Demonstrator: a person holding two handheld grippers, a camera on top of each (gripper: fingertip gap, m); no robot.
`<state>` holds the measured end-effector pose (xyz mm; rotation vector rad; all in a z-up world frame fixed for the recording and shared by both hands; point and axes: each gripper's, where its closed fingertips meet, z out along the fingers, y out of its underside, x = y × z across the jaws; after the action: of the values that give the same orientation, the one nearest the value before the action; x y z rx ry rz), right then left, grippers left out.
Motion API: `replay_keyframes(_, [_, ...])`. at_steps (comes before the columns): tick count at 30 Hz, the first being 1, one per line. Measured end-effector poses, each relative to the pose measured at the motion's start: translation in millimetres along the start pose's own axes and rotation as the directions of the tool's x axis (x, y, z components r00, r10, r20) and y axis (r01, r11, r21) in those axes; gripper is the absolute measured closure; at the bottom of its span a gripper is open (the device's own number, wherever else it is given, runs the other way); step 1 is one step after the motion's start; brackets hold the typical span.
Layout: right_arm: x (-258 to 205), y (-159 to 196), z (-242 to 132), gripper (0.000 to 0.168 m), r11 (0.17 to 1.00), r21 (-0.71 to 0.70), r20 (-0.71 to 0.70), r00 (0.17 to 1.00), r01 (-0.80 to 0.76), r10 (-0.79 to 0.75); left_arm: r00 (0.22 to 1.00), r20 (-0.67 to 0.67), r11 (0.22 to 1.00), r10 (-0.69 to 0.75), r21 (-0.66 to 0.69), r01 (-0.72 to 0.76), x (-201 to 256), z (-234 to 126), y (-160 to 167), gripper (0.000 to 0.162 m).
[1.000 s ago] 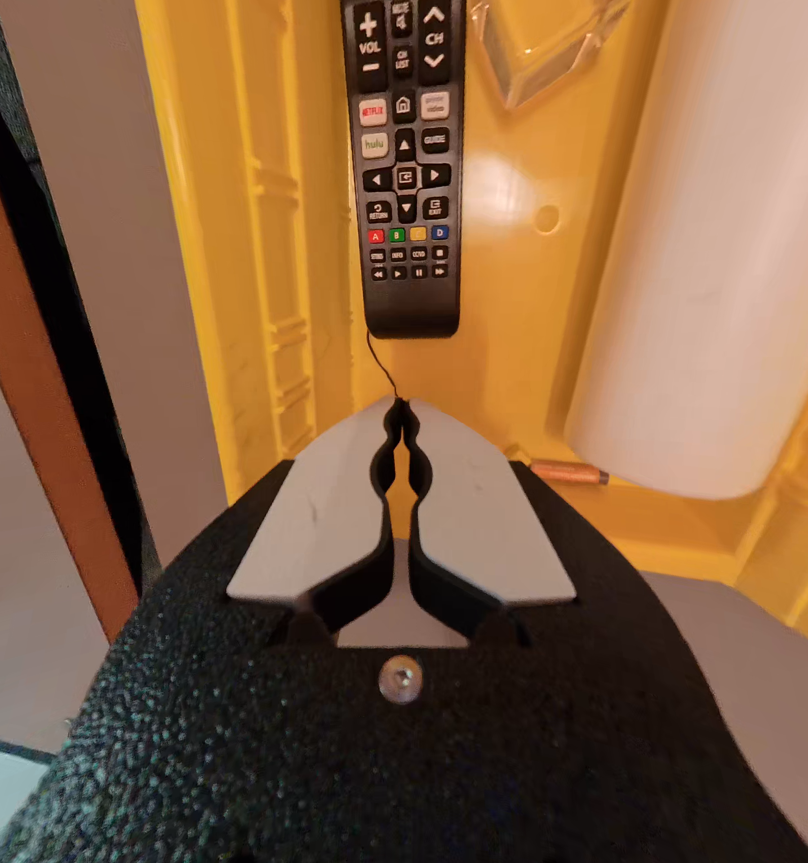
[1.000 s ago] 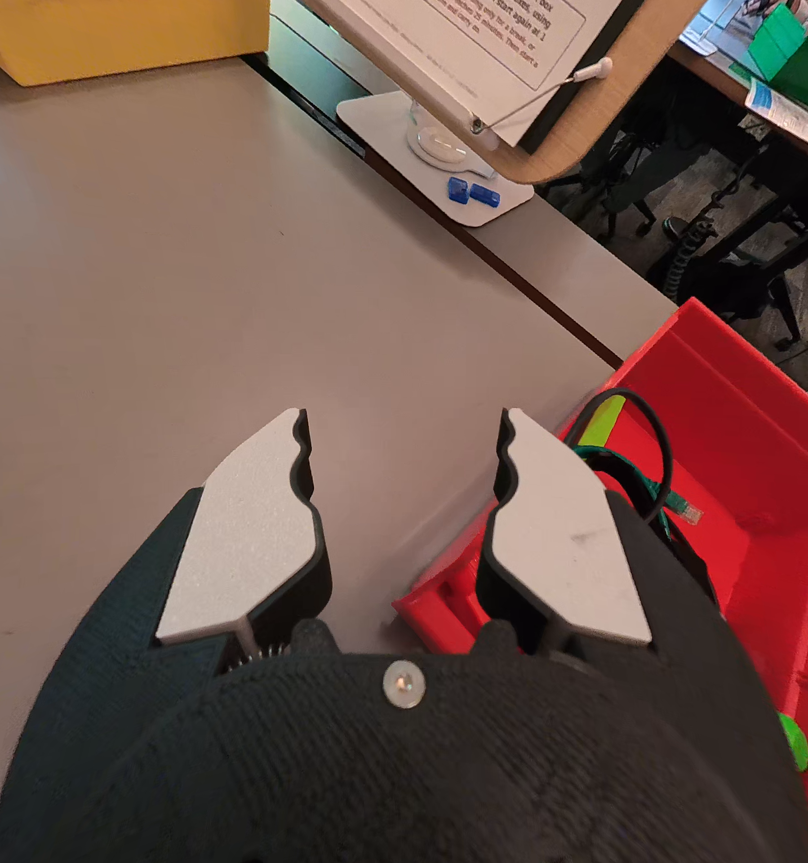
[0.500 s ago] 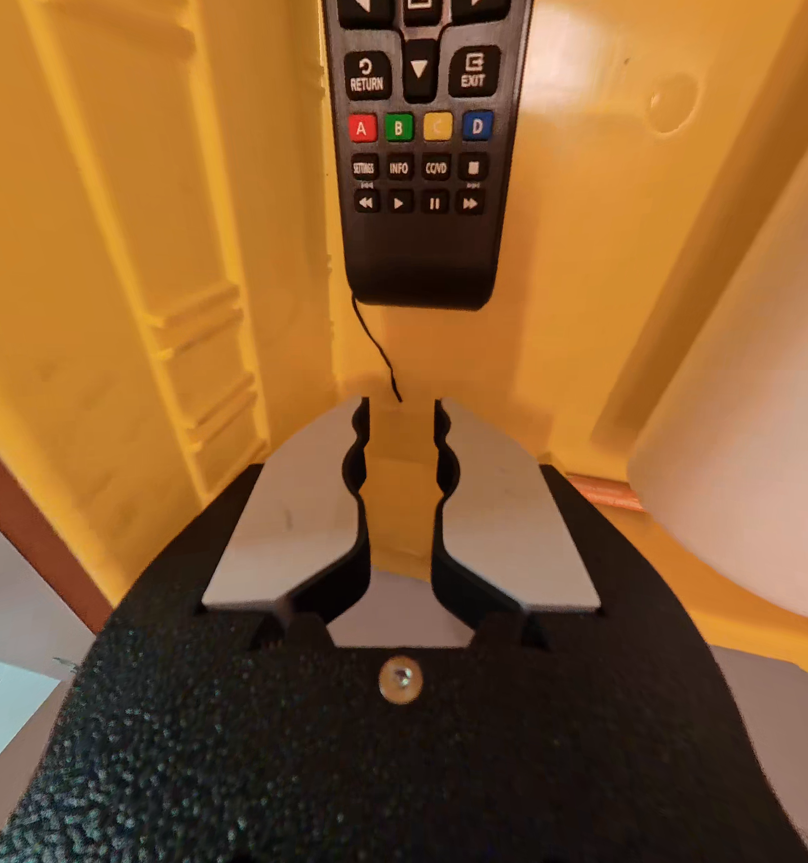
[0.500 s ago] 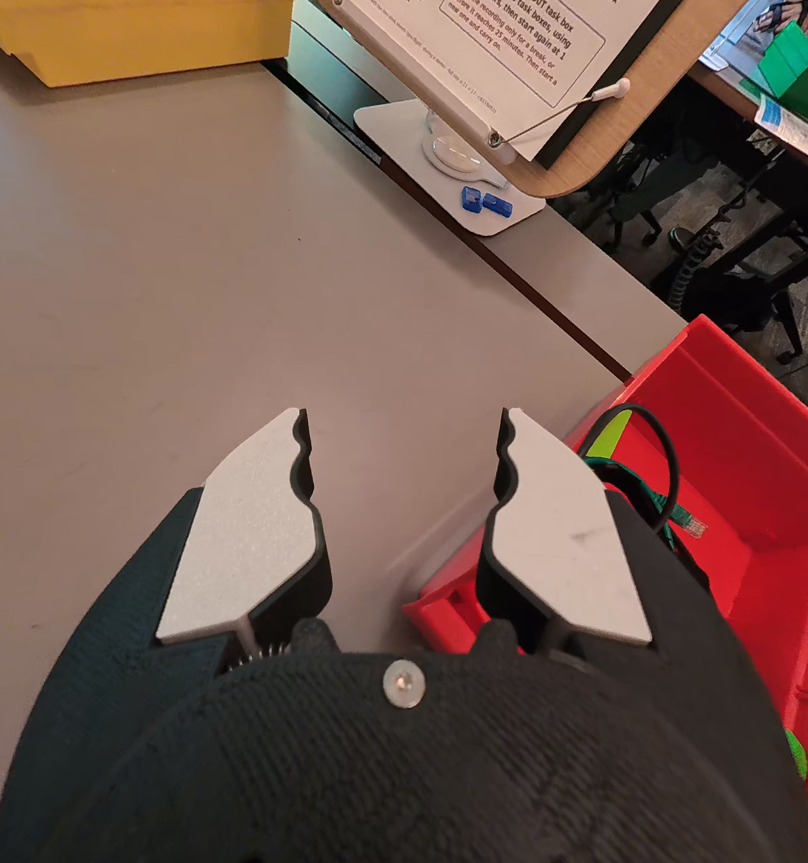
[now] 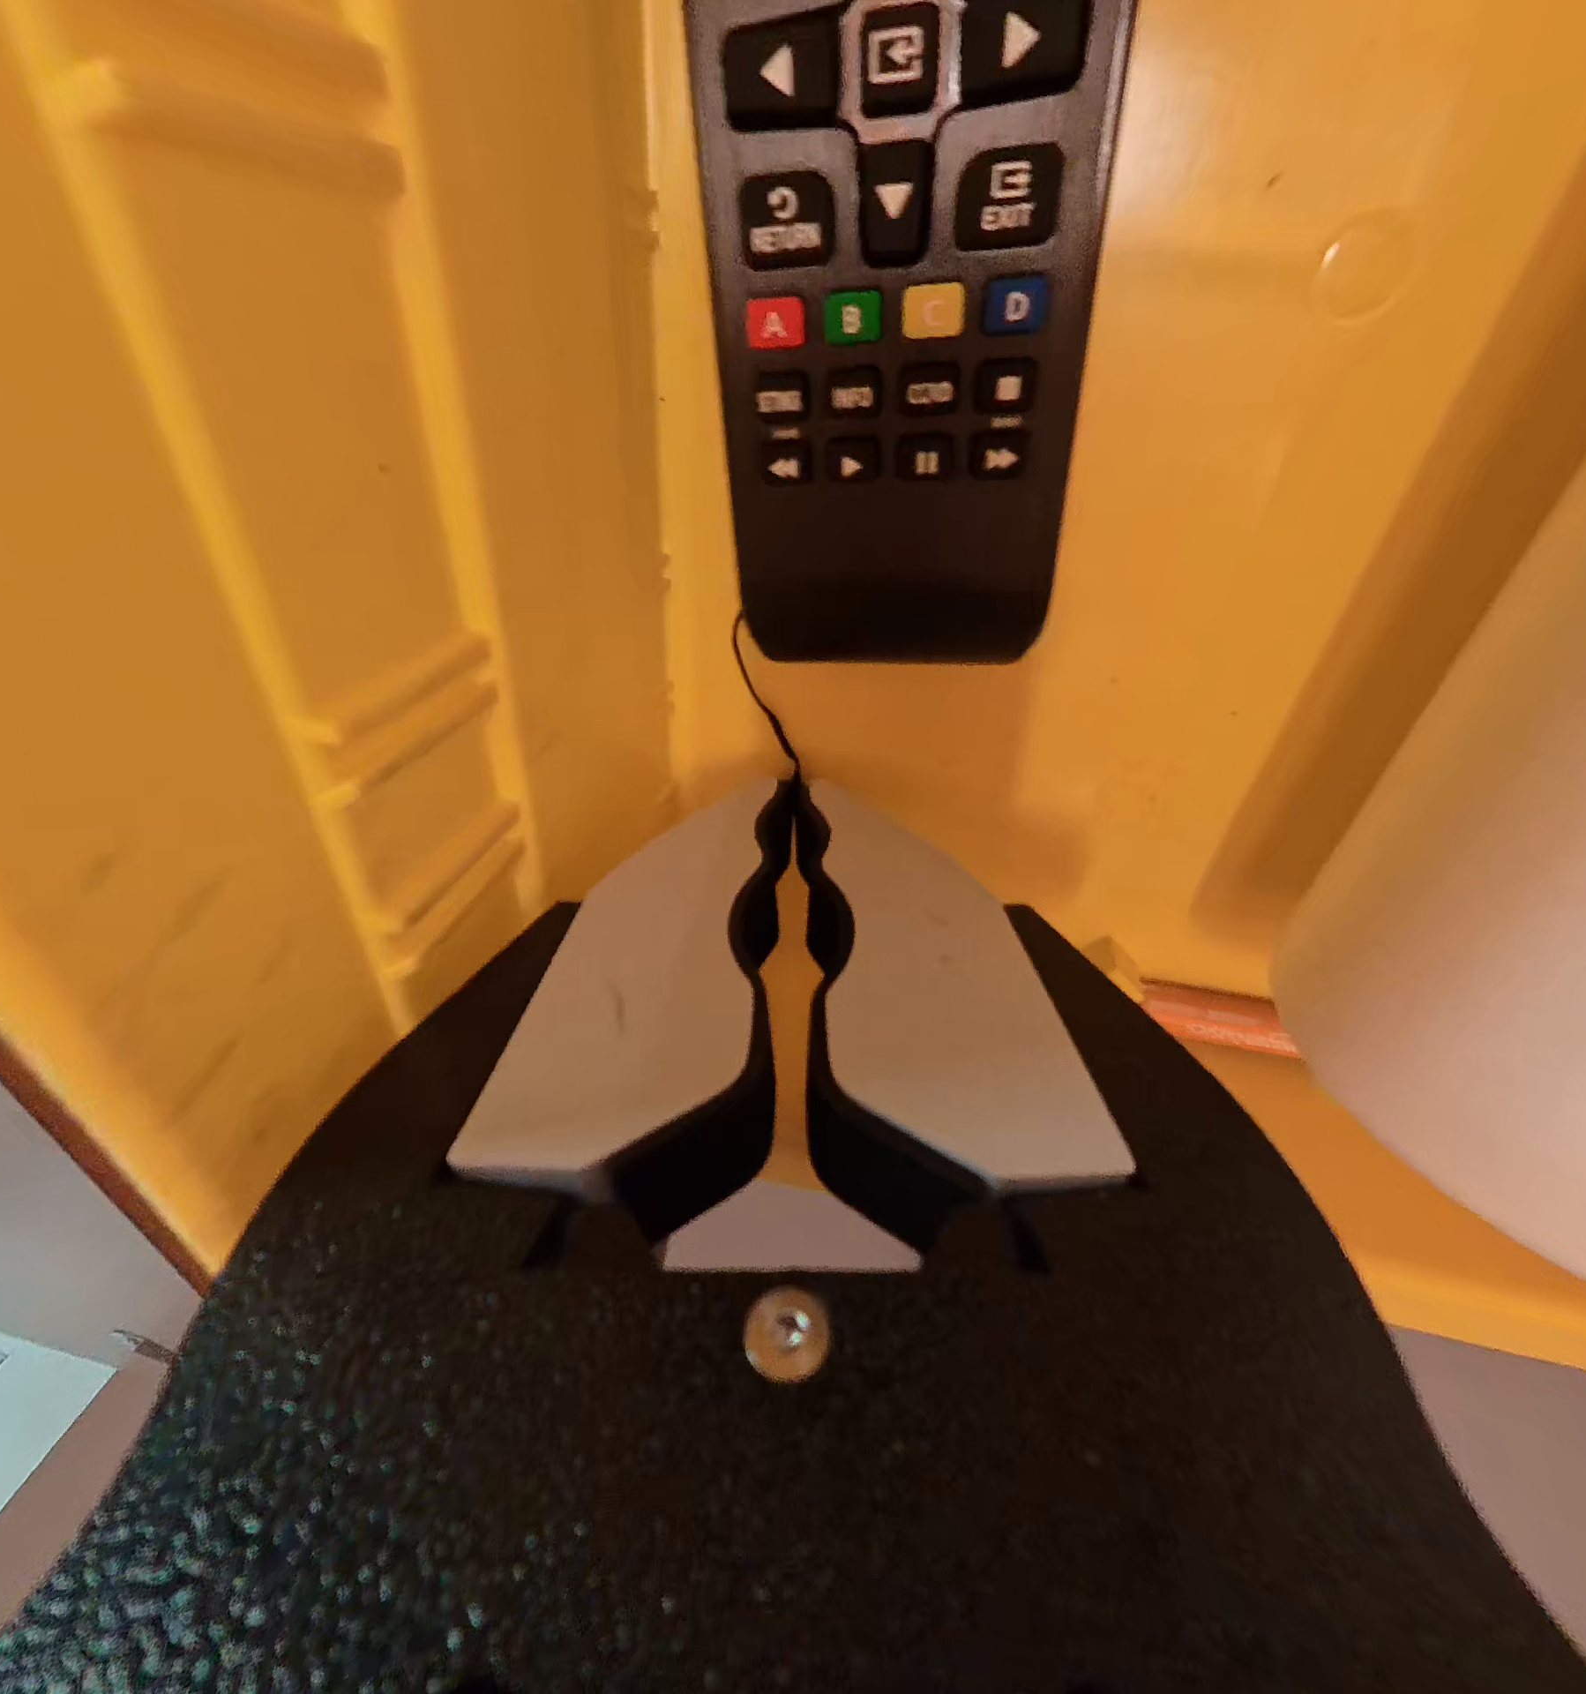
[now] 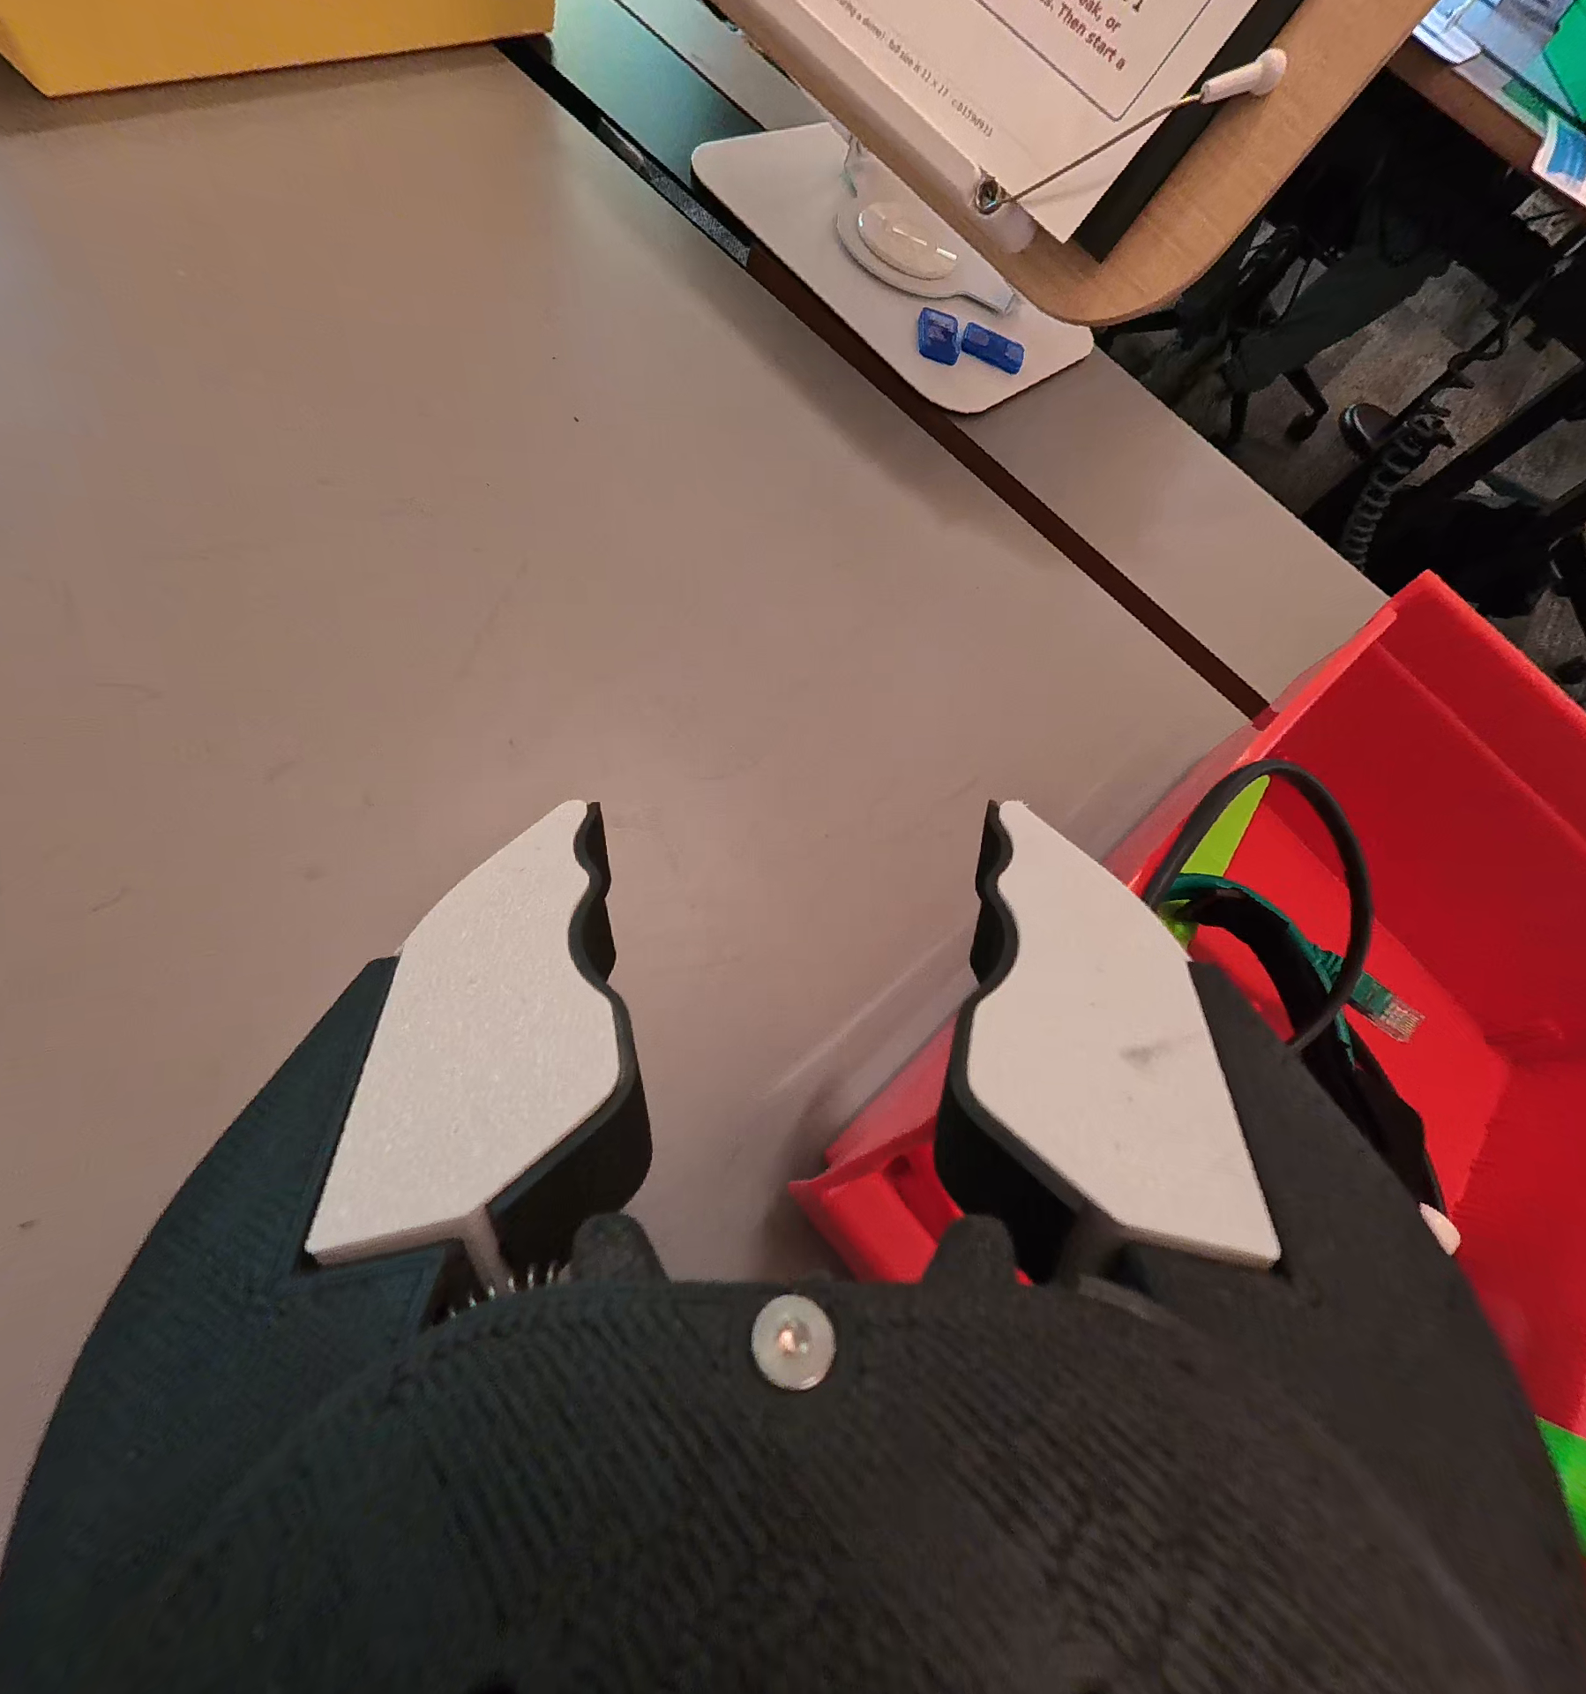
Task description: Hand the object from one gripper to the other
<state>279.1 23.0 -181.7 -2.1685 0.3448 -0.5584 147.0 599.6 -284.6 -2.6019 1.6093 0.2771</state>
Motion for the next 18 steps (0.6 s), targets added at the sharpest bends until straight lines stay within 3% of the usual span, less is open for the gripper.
replay_keyframes(7, [0.2,0.0,-1.1,0.091,1.0,-0.006,-0.01,1.0,0.014,-0.014,0.998,0.054,0.999,0.027,0.034,-0.029,-17.4,-18.8,0.3,0.162])
replay_keyframes(13, [-3.3,-4.0,-0.8,0.091,1.0,0.008,-0.001,1.0,0.019,-0.019,0.965,0.179,0.981,0.191,0.004,-0.195,-26.4,-56.9,8.4,0.162])
replay_keyframes(18, [-11.8,-18.4,-3.7,0.091,0.997,0.081,0.035,0.999,-0.002,-0.001,0.95,0.192,0.937,0.247,0.201,-0.284,-16.1,-114.3,2.7,0.162])
